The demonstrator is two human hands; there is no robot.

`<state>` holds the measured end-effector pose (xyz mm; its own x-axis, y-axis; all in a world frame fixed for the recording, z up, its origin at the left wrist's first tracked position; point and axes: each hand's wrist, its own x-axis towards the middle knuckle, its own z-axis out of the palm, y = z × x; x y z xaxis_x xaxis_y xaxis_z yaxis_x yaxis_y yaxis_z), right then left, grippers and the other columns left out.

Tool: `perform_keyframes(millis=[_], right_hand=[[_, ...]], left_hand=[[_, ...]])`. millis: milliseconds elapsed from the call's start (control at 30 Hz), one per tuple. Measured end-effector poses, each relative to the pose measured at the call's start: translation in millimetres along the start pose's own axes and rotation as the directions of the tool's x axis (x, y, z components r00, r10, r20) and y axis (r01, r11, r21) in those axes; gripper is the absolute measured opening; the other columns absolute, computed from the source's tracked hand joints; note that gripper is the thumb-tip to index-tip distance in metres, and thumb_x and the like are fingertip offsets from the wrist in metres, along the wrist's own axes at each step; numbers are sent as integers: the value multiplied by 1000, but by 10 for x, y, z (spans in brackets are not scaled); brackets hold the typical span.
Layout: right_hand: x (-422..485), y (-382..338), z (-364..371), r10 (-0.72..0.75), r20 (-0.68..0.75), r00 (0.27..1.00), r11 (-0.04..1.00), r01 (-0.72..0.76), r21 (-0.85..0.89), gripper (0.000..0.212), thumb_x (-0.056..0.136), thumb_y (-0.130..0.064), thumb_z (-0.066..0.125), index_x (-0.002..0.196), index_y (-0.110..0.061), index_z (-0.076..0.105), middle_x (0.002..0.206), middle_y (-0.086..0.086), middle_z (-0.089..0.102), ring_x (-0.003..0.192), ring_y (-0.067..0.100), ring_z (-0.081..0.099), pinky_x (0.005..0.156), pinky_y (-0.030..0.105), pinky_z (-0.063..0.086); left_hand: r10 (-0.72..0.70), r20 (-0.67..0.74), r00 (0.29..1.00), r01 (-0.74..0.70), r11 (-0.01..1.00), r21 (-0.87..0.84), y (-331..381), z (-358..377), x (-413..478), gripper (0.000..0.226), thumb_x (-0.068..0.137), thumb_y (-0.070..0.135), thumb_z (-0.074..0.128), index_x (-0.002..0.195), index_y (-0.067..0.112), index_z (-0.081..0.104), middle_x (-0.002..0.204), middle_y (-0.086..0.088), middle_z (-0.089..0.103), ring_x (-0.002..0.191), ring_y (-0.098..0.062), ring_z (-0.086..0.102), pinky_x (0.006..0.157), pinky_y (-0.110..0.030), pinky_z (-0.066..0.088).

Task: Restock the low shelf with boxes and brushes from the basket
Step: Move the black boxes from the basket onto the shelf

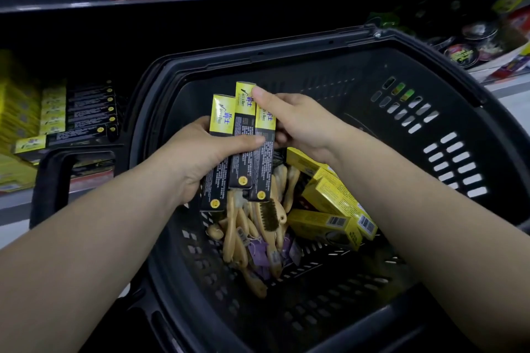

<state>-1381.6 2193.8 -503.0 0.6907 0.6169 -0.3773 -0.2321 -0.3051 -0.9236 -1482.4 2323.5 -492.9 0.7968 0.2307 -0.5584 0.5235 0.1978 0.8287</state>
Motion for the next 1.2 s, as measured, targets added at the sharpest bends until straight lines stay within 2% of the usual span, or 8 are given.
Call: perform_keyframes(millis=[200, 300, 400, 500, 667, 833, 1000, 1200], right_hand=[[53, 87, -40, 50, 26, 998, 991, -53, 126, 42, 93, -50, 45, 92, -11, 60, 50, -8, 50, 46, 7, 46, 55, 23, 48], [169, 182, -123, 76, 27, 997, 961, -80, 266, 49, 95, -51, 38, 106, -9, 58, 81, 8, 64, 72, 20, 63, 74, 34, 58], [399, 473, -215, 87, -154, 984, 964, -122, -236, 29, 97, -31, 47, 115, -10, 56, 109, 10, 65, 100, 26, 62, 89, 37, 53], [682, 846, -298, 120, -73, 990, 567, -129, -813, 34, 93, -18, 52, 126, -12, 49, 125, 9, 57, 111, 25, 56, 95, 36, 47], [1001, 1340, -244, 140, -25, 990, 218, -56, -974, 45, 91, -12, 51, 134, -20, 43, 133, 7, 51, 114, 26, 54, 88, 34, 47], [1019, 1595, -232, -35, -101, 994, 305, -85, -949, 30, 88, -22, 56, 118, -24, 52, 114, 5, 61, 89, 23, 54, 68, 32, 45], [898, 1692, -235, -203, 52, 978, 310, 115, -944, 35, 90, -20, 55, 124, -23, 50, 120, 3, 58, 104, 23, 56, 72, 34, 52], [902, 1617, -154, -134, 31, 991, 323, 73, -943, 37, 93, -21, 51, 129, -29, 44, 127, 4, 51, 111, 24, 51, 85, 42, 52]], left_hand=[[64, -94, 993, -52, 991, 127, -26, -8, 38, 56, 54, 17, 88, 104, 21, 63, 95, -3, 73, 90, -23, 69, 88, -43, 53], [102, -144, 984, -79, 984, 157, -39, -9, 58, 51, 53, 20, 89, 94, 27, 60, 90, 2, 72, 86, -18, 69, 82, -38, 54], [123, -149, 981, -101, 984, 148, -41, -15, 70, 48, 54, 21, 89, 88, 31, 56, 87, 6, 70, 81, -13, 68, 72, -28, 53], [144, -151, 978, -119, 979, 165, -31, -12, 73, 47, 56, 23, 88, 88, 32, 54, 84, 11, 68, 73, -1, 64, 58, -15, 43], [180, -127, 975, -145, 959, 245, -31, 15, 96, 46, 57, 24, 88, 89, 31, 56, 84, 12, 68, 73, 1, 64, 52, -10, 43], [179, -129, 975, -140, 953, 269, -41, 14, 136, 46, 57, 25, 87, 90, 31, 57, 84, 12, 68, 71, 3, 63, 49, -8, 43], [187, -138, 973, -142, 948, 284, -46, 38, 136, 49, 58, 26, 87, 96, 31, 58, 87, 12, 68, 76, 1, 63, 56, -15, 42], [203, -154, 967, -149, 941, 303, -57, 45, 155, 50, 58, 25, 88, 96, 32, 57, 87, 12, 69, 78, -3, 65, 59, -17, 44]])
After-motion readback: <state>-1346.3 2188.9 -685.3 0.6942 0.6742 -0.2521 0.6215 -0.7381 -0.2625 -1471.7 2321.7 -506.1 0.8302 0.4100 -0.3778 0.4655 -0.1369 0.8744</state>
